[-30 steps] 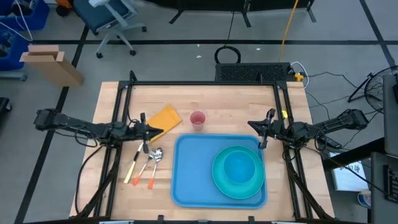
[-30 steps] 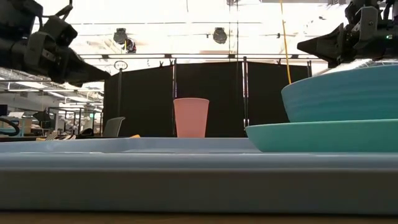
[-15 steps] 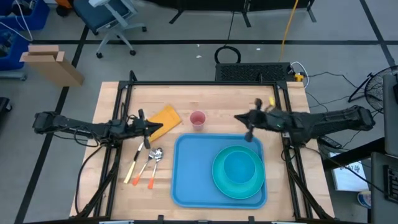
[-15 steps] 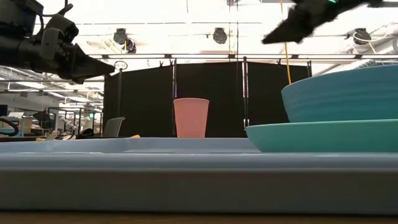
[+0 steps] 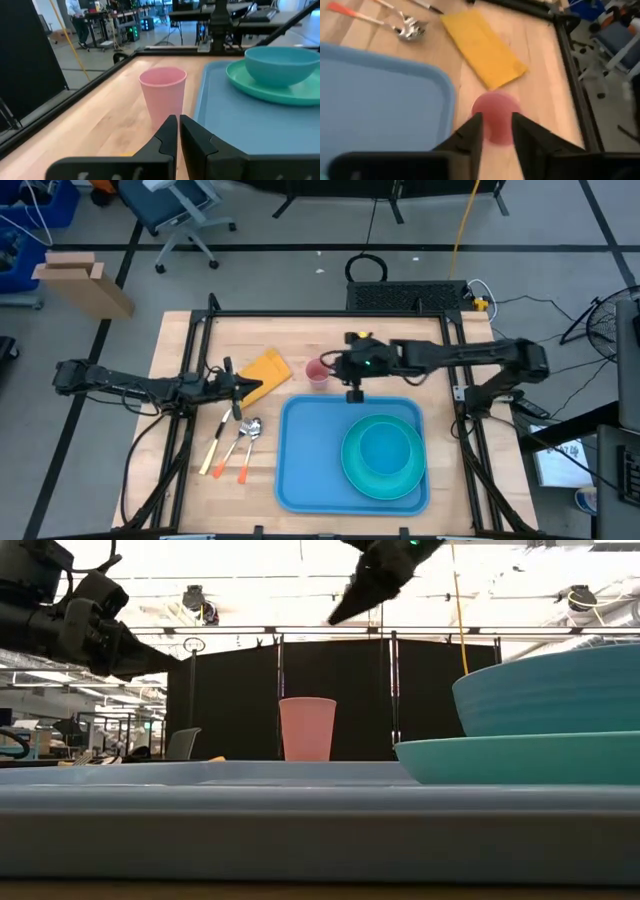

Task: Set up tray
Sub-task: Put the pink cup on the tray

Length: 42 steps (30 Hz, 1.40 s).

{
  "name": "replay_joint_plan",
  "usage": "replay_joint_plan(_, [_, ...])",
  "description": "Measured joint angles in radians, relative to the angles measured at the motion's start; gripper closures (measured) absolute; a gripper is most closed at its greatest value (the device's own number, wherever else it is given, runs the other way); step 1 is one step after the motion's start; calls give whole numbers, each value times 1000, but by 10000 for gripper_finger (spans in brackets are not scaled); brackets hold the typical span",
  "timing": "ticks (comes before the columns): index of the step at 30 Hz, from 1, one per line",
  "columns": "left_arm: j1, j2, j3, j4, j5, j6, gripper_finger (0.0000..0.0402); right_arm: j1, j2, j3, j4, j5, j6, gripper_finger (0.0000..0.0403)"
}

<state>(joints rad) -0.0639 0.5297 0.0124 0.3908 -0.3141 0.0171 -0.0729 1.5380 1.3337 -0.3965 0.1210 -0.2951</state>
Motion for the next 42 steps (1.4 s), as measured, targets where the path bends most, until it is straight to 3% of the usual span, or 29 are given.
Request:
replay_joint_plan(6, [0, 0, 0, -38, 0, -22, 394, -19, 169, 151, -132, -48, -113, 220])
replay_joint_plan(12, [0, 0, 0, -42, 1, -45, 392, -23, 233, 163, -126, -142, -189, 195])
replay_joint_plan(19, [0, 0, 0, -42, 2, -45, 374, -55, 267, 165, -90, -153, -178, 196])
replay_joint_plan(32, [0, 0, 0, -37, 2, -24, 398, -100, 359, 161, -131, -178, -140, 202])
replay_joint_plan(38, [0, 0, 0, -43, 2, -22, 387, -105, 432, 163, -98, -176, -167, 205])
replay_joint_plan(42, [0, 0, 0, -50, 2, -21, 376, -104, 446, 163, -100, -178, -190, 230])
